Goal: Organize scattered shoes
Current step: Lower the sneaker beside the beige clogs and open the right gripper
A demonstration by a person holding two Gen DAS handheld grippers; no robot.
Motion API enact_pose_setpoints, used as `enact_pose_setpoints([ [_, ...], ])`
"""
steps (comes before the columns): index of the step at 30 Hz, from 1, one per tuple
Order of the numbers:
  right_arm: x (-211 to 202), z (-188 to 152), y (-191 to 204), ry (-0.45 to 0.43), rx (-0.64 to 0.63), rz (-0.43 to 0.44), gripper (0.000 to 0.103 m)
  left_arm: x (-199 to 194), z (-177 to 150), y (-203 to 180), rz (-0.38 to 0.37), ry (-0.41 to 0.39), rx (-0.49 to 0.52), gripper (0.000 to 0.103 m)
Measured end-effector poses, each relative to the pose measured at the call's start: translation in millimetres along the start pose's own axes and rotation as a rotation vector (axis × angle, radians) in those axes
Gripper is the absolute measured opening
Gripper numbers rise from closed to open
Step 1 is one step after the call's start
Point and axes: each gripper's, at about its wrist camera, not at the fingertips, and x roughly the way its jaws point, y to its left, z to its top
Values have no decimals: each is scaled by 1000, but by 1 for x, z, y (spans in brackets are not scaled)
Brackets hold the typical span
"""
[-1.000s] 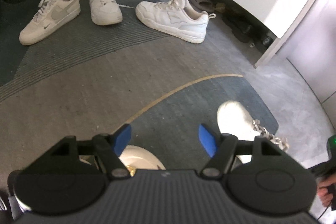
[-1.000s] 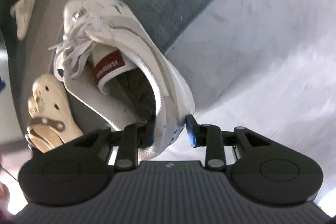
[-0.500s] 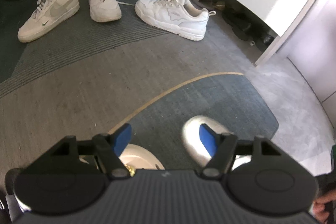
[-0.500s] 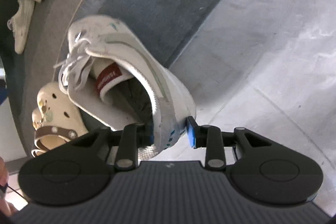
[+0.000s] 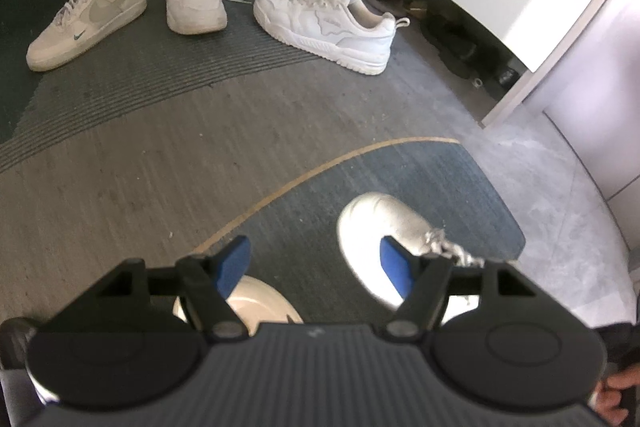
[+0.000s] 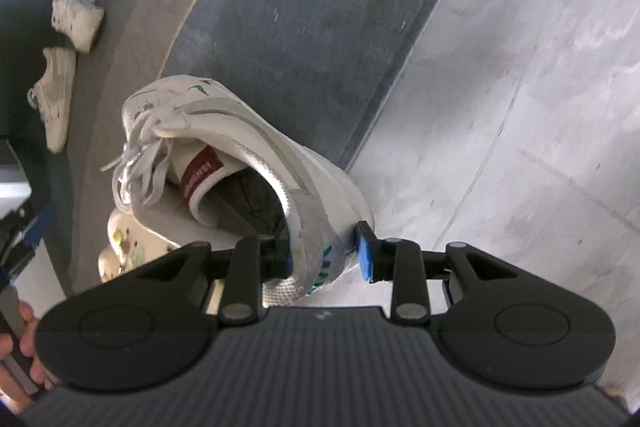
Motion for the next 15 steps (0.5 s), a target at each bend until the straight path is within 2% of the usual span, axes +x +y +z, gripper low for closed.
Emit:
enact_pose_setpoints([
  [8,11,18,-22,-31,-4,-74,33,6,0,-11,6,-1,23,73],
  [11,11,17,-29,-50,2,-60,34,8,-1,-13,8,6,30,73],
  [15,10,15,-37,-62,51,-17,42,8,0,-9,21,-3,38,74],
])
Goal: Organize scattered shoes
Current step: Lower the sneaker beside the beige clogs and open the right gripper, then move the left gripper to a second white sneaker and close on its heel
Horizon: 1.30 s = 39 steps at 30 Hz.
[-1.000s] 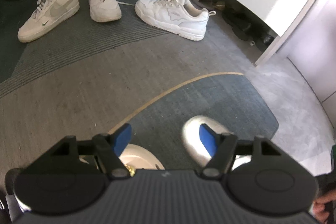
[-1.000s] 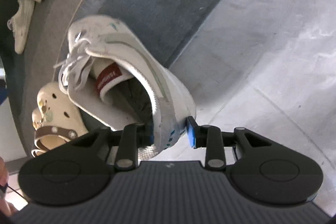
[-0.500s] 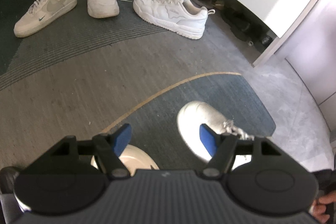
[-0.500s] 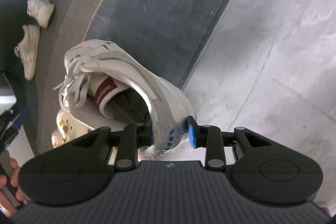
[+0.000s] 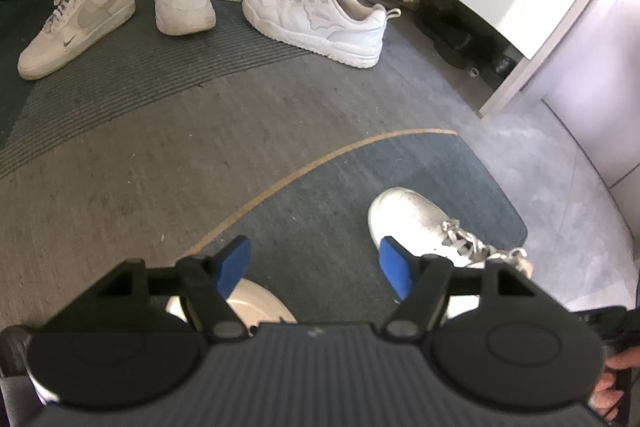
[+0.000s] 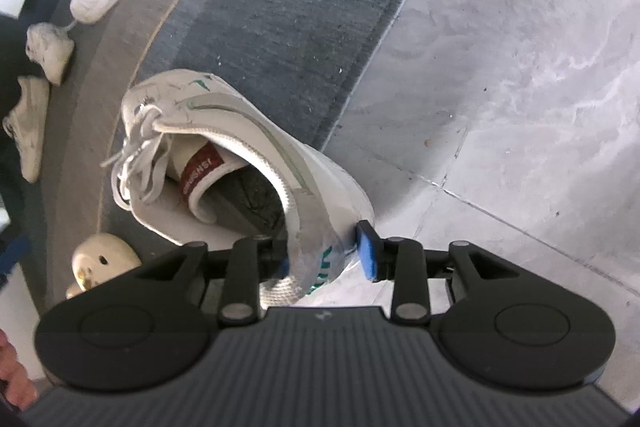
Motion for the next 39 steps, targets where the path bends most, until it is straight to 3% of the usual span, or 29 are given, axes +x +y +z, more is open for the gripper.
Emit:
enact_pose_setpoints([
  [2,-2,0,-4,-11,36,31,47,0,2,3,5,-10,2,74],
  [5,-13,-4,-6,-65,80,66,83,2,12,12,-4,-18,-7,74],
  [13,-65,-26,19,-240,77,75,82,-11,64,38,-38,-37,75,76],
  [17,-105,-28,69,-334,-25,99,82,-18,97,54,-65,-31,135,79],
  [19,-128,-27,98,-373,-79,114,82,-20,119,69,-18,-59,168,80],
  [23,-178,-20,147,-442,-143,44,82,-12,160,113,46,-128,168,81],
  [26,-209,-16,177,-490,-163,18,82,13,196,149,155,-197,234,80],
  [28,-218,-13,196,-510,-212,12,82,42,219,168,253,-229,335,80],
  [30,-212,-9,217,-501,-283,4,82,78,242,181,372,-232,453,80],
  [36,-146,4,255,-371,-425,151,82,167,290,221,513,-173,502,80],
  [39,-117,8,269,-304,-466,233,82,201,294,231,606,-167,625,79],
])
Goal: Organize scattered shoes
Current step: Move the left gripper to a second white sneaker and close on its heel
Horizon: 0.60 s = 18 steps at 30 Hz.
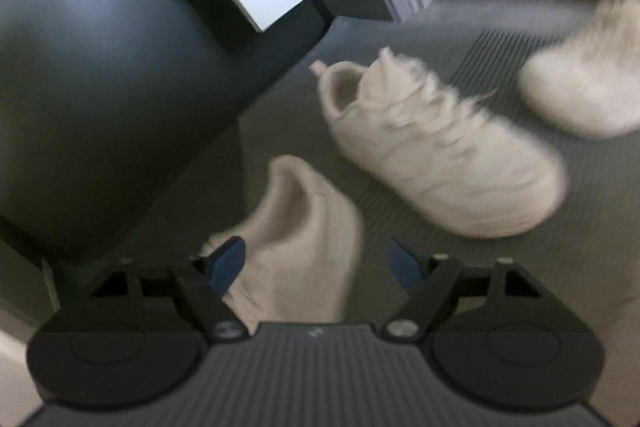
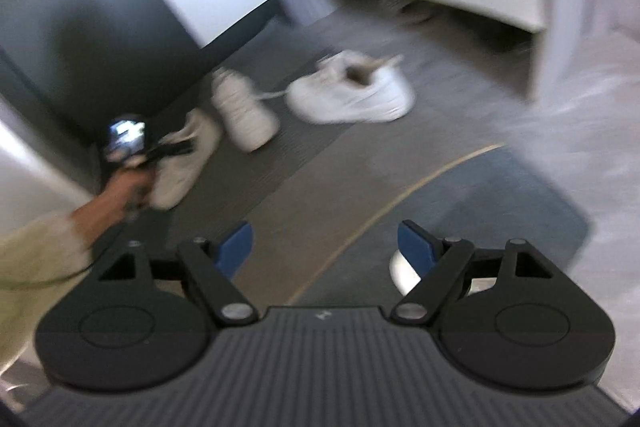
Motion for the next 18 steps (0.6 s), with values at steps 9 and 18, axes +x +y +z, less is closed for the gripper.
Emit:
enact_pose_setpoints([
  [9,17,-11,9,43,-14,110,82,50,1,-13,-45,102,143,89],
  [18,15,-25,-10,72,44,128,82,69,9,-12,-28,178,151,40],
])
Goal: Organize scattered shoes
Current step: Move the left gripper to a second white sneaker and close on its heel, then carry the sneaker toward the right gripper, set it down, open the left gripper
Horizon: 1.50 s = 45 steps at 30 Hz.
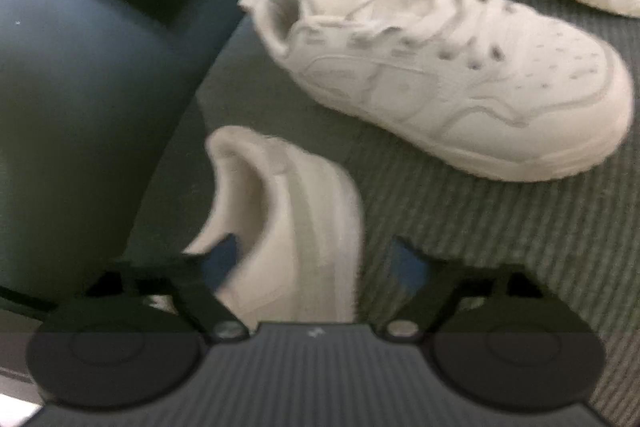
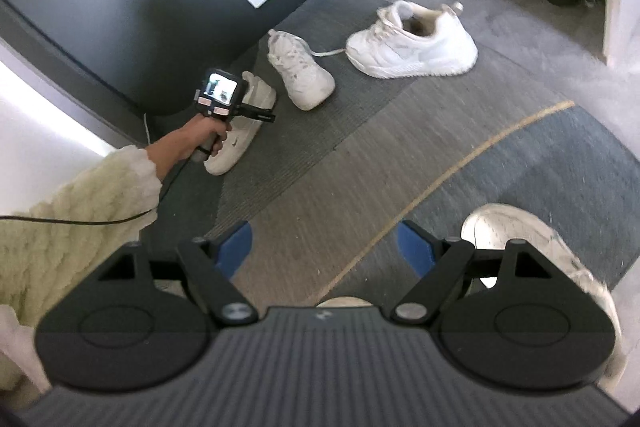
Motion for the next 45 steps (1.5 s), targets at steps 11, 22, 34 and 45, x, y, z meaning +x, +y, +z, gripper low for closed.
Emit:
enact_pose_setpoints([
  [11,11,9,-8,-51,73,40,82,-38,-3,31,-169,4,53,14],
  [22,24,10,-4,-69,96,58,82,-151,-27,15,-244,-185,188,0],
  [34,31,6,-5,-10,61,40,82,-87,0,-14,-202,-119,143,61],
  [45,20,0,-42,30,164,-62,82,-41,10,-27,-342,-51,49,37],
])
